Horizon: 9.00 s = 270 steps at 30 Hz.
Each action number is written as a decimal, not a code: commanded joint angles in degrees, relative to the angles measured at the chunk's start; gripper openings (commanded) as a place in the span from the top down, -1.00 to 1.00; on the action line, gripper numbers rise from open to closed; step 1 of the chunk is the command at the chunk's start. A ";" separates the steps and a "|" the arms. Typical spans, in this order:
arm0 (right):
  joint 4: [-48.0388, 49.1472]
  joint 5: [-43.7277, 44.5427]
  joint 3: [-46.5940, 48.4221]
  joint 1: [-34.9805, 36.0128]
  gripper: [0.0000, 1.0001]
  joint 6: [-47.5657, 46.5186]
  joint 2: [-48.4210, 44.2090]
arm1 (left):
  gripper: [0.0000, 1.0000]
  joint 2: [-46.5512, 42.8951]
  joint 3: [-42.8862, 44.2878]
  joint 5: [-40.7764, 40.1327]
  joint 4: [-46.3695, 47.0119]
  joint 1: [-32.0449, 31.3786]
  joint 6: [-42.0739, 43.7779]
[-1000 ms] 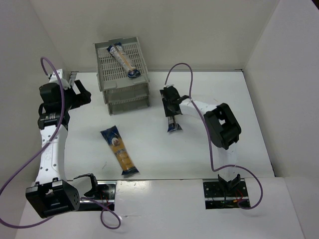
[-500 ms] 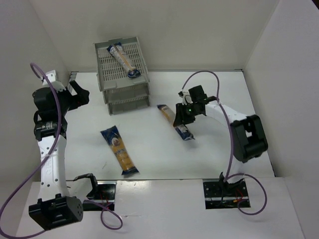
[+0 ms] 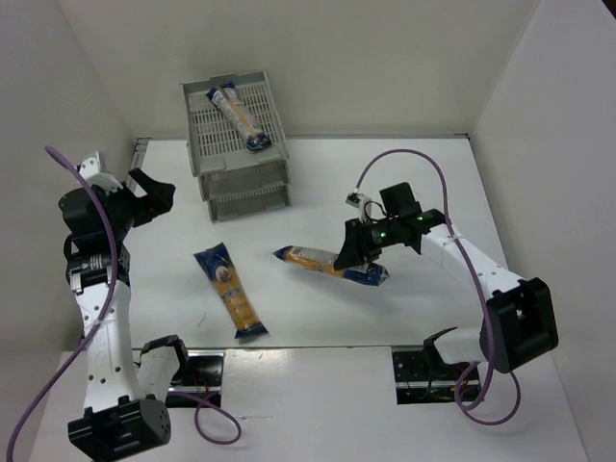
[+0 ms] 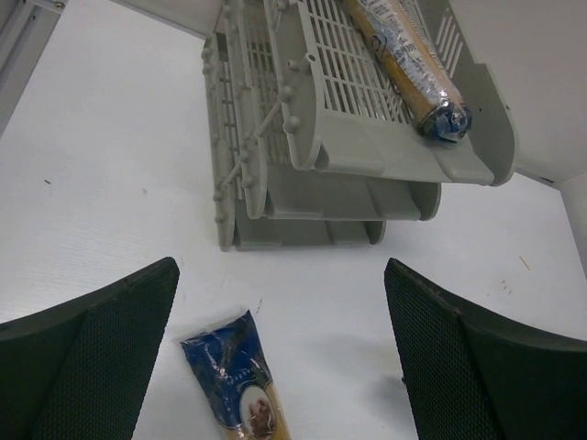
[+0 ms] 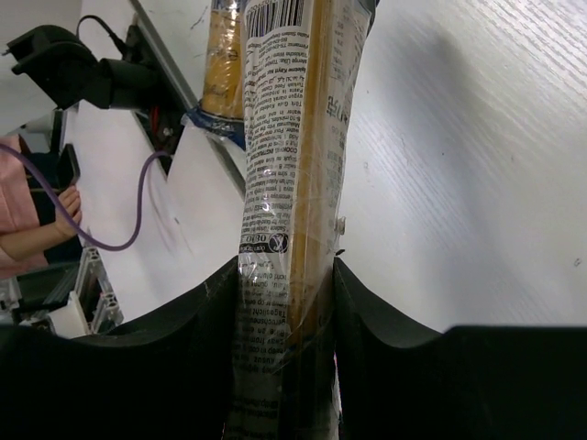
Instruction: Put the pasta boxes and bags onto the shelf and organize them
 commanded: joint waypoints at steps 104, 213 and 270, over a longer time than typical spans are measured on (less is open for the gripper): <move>0.96 64.01 93.99 26.10 1.00 27.03 64.00 | -1.00 29.47 7.62 -6.25 5.09 -30.53 33.61; 5.79 65.15 40.73 50.97 -1.00 22.36 48.09 | -1.00 -15.53 -5.21 -7.56 -1.16 3.03 7.33; 17.65 50.55 32.28 28.82 1.00 17.80 25.95 | -1.00 -1.03 -3.63 -2.99 6.93 6.29 7.94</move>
